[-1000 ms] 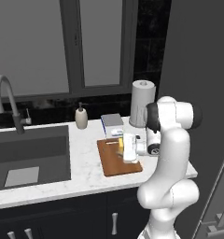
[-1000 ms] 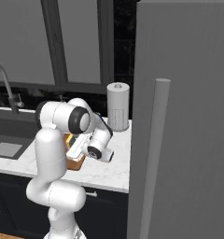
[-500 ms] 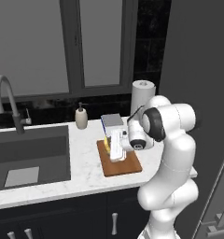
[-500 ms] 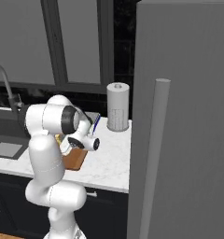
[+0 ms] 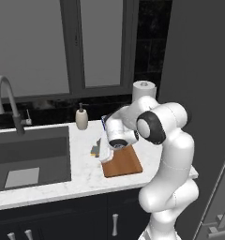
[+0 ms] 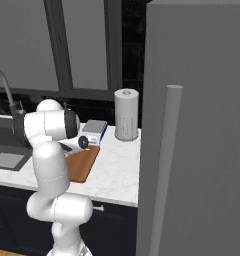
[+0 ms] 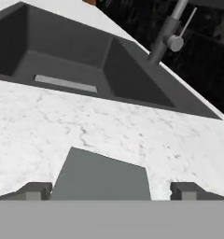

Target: Pick up the sponge from the counter and clean the cutting board by briefly scrubbing or pressing down on the cutting board. Once finished, release the sponge.

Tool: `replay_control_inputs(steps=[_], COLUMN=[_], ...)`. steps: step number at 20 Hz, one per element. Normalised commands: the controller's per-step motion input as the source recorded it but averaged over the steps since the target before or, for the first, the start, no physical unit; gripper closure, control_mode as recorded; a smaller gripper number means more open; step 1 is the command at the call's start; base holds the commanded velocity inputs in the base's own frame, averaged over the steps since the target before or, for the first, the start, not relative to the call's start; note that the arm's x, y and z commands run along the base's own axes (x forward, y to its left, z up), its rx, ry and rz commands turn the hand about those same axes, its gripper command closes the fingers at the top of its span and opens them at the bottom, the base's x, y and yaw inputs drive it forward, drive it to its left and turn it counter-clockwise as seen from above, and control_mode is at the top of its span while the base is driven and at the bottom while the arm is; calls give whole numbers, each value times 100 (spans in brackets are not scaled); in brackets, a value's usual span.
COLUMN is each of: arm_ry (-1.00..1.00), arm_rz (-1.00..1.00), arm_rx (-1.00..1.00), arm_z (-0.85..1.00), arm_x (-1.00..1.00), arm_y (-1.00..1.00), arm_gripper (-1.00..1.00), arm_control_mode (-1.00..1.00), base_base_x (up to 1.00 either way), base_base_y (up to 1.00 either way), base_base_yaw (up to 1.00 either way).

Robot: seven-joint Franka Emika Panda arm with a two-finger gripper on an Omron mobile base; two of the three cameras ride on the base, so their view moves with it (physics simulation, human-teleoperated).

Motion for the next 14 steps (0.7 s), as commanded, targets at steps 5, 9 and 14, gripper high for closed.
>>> replay_control_inputs(steps=[5,9,14], arm_ry=[-17,-25,-22], arm_rz=[0,0,0], arm_rx=[1,1,0], arm_z=[-38,63,74], arm_x=[-48,-63,-70], arm_y=[-42,-7,-10], arm_gripper=[-100,-100,-100], arm_control_mode=[-100,-100,-100], base_base_x=[0,0,0], base_base_y=[0,0,0], base_base_yaw=[0,0,0])
